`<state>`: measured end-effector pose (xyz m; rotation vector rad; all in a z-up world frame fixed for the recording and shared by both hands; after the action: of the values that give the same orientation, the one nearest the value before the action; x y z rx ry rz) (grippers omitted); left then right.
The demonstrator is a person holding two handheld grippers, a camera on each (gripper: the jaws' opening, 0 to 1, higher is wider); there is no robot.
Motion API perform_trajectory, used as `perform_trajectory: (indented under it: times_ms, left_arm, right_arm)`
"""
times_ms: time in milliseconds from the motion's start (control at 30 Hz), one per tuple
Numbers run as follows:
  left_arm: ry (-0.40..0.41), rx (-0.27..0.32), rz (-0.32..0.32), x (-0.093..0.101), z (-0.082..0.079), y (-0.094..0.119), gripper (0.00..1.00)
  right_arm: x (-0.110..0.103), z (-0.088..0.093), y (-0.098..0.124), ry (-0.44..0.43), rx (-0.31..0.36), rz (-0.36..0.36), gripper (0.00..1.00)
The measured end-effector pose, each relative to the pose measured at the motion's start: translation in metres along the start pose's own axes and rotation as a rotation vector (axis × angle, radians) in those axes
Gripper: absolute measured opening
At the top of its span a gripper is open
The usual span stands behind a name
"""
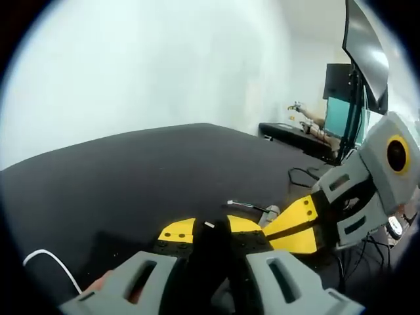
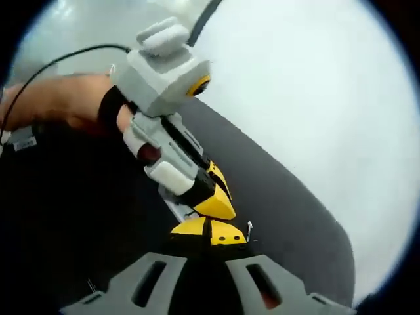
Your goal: Grab the wires, straighten them and put them on the rack
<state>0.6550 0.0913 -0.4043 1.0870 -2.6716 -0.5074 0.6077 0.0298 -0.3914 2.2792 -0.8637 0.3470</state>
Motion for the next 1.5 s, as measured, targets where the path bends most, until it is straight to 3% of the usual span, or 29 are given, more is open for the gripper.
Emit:
perform_trajectory:
  times_ms: [67,100,133,200,267,333,400,467,533,567,667,700,767,833,967,1033,1133,1200,1300,1367,1400,1433,1500]
  left_arm:
    - [-0.009,0.001,-0.007,0.0,-0.001,0.001,0.18]
    - [-0.029,0.004,-0.012,0.0,-0.002,0.0,0.18]
    - [-0.039,0.003,-0.012,0.0,-0.002,0.0,0.18]
    - [-0.036,0.005,0.003,-0.001,-0.001,-0.002,0.18]
    - [-0.038,0.009,0.012,-0.003,-0.002,-0.002,0.19]
    - [-0.045,-0.001,0.011,-0.003,-0.006,0.0,0.19]
    - [-0.085,-0.001,-0.015,-0.006,-0.009,0.001,0.19]
    - [-0.142,0.029,0.009,-0.003,-0.013,0.003,0.19]
    - [-0.171,0.034,0.002,-0.003,-0.016,0.006,0.19]
    - [-0.226,0.05,0.005,-0.003,-0.019,0.008,0.18]
    - [-0.461,0.128,-0.01,-0.004,-0.031,0.018,0.19]
    - [-0.547,0.169,0.003,-0.007,-0.035,0.021,0.19]
    - [-0.677,0.232,0.0,-0.007,-0.034,0.03,0.21]
    - [-0.703,0.216,0.004,-0.009,-0.033,0.026,0.25]
    - [-0.727,0.181,0.021,-0.007,-0.028,0.019,0.22]
    - [-0.76,0.164,0.041,-0.006,-0.025,0.02,0.21]
    - [-0.752,0.174,0.102,-0.001,-0.025,0.028,0.13]
    - [-0.826,0.214,0.117,0.005,-0.029,0.035,0.13]
    - [-0.808,0.238,0.134,0.0,-0.035,0.032,0.12]
    - [-0.816,0.254,0.18,0.006,-0.03,0.032,0.11]
    - [-0.833,0.201,0.176,0.004,-0.023,0.029,0.11]
    - [-0.822,0.16,0.172,0.003,-0.018,0.028,0.1]
    - [-0.811,0.155,0.176,0.003,-0.015,0.026,0.09]
  right_arm:
    - [-0.003,-0.005,0.001,0.179,0.021,0.011,0.0]
    - [-0.002,-0.005,0.002,0.167,0.032,-0.021,0.0]
    - [0.003,-0.002,0.006,0.0,0.042,-0.053,0.0]
    - [0.02,-0.001,0.016,-0.206,0.041,-0.043,0.0]
    - [0.032,-0.004,0.03,-0.173,0.067,0.0,0.0]
    - [0.031,-0.002,0.033,-0.206,0.031,0.006,0.0]
    - [0.011,-0.008,0.032,-0.312,0.056,-0.093,0.0]
    - [0.001,-0.014,0.034,-0.4,0.066,-0.108,0.0]
    - [-0.005,-0.019,0.032,-0.377,0.065,-0.102,0.0]
    - [-0.006,-0.018,0.031,-0.333,0.032,-0.066,0.0]
    - [-0.014,-0.016,0.023,-0.165,-0.041,-0.007,0.07]
    - [-0.017,-0.014,0.021,-0.141,-0.057,-0.007,0.07]
    - [-0.016,-0.012,0.016,-0.173,-0.06,0.004,0.07]
    - [-0.011,-0.007,0.017,-0.142,-0.096,0.061,0.07]
    - [-0.014,0.0,0.009,-0.14,-0.138,0.065,0.06]
    - [-0.005,-0.002,0.012,-0.066,-0.141,0.115,0.01]
    - [-0.005,-0.002,0.016,-0.254,-0.088,0.067,0.01]
    - [-0.002,-0.004,0.018,-0.325,-0.052,0.052,0.01]
    - [0.001,-0.003,0.012,-0.478,-0.042,-0.015,0.01]
    - [0.005,0.0,0.009,-0.549,-0.023,-0.004,0.01]
    - [0.005,0.003,0.01,-0.535,-0.02,0.003,0.01]
    - [0.009,0.0,0.013,-0.536,0.037,0.027,0.01]
    - [0.015,0.003,0.019,-0.556,0.044,0.04,0.01]
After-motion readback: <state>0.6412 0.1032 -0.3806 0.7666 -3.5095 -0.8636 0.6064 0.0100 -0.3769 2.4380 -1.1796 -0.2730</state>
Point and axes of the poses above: the point that each gripper's makers call its tool centre point, and the gripper's own axes: y roughly backward along the fingers, x roughly to its right, z roughly out of its underside, the point moved 6 cm from there along y, roughly backward along the fingers, and after that the axes turned 9 degrees about -z, right-handed, at the moved point
